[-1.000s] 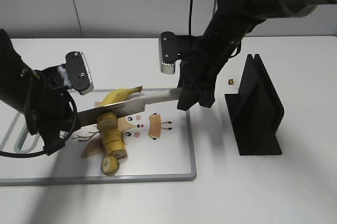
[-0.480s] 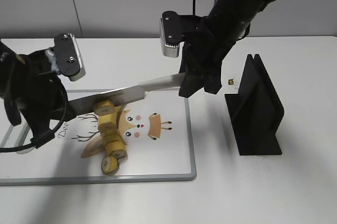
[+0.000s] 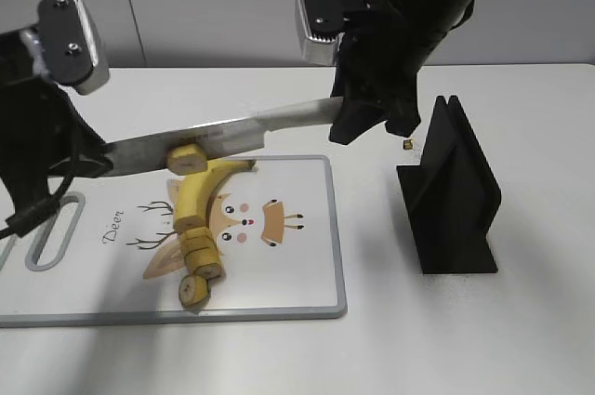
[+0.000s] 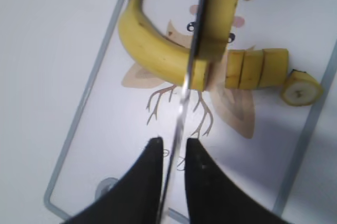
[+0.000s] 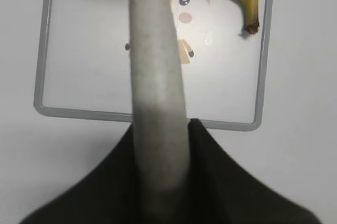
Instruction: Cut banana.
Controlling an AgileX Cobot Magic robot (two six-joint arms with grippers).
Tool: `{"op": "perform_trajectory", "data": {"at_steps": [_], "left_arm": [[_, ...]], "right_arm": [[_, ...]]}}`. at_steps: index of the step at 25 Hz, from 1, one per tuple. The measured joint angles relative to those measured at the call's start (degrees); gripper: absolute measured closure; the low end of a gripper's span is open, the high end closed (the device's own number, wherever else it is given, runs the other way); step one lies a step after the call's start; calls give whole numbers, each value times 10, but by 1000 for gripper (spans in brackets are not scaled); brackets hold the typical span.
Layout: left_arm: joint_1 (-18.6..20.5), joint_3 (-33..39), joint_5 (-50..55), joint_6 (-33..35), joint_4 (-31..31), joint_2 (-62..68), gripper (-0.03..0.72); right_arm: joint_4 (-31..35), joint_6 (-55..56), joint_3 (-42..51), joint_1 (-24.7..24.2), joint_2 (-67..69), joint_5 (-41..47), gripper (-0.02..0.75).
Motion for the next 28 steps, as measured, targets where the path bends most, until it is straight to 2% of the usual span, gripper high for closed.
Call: {"op": "perform_trajectory", "data": {"at_steps": [5, 7, 11, 14, 17, 20, 24, 26, 28], "left_arm": [[1, 3, 10, -2, 1, -53, 113], [1, 3, 12, -4, 4, -73, 57], [15, 3, 14, -11, 14, -113, 33], [50, 3, 14, -50, 15, -141, 33], [94, 3, 17, -151, 28, -169, 36], [127, 3, 42, -252, 81, -196, 56], [134, 3, 102, -407, 200, -245, 95], [134, 3, 158, -448, 244, -276, 101], [135, 3, 211, -474, 262, -306, 102]], "right_arm": [[-17, 17, 0, -3, -14, 2, 577], [-20, 18, 0, -5, -19, 3, 577], [-32, 20, 0, -6, -38, 18, 577], [-40, 28, 0, -6, -57, 34, 577], [-42, 83, 0, -6, -80, 41, 577], [-59, 173, 0, -6, -102, 73, 577], [-86, 267, 0, -6, -132, 112, 577], [-90, 309, 7, -6, -154, 112, 577], [-90, 342, 21, -6, -179, 112, 577]]}}
